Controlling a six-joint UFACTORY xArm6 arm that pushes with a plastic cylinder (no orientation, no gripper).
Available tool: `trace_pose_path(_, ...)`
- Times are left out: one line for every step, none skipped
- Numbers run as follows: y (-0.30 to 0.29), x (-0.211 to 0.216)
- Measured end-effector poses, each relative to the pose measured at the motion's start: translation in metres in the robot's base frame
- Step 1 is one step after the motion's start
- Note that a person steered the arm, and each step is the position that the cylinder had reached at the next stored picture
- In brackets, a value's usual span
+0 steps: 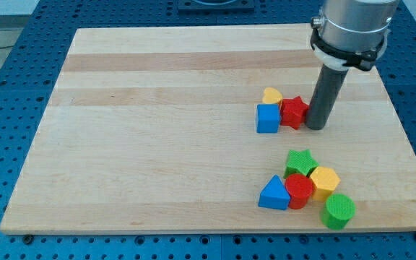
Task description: Locate your hand at the right side of the green circle
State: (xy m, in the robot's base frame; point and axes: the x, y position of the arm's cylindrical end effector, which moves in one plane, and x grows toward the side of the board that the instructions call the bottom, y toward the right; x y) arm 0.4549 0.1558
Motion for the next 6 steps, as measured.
trace_pose_path(0.000, 0.000)
trace_pose_path(0.000, -0.001)
trace_pose_path(0.030, 0.007)
trace_pose_path(0.078, 0.038)
trace_pose_path(0.101, 0.090)
trace_pose_path(0.102, 0.152)
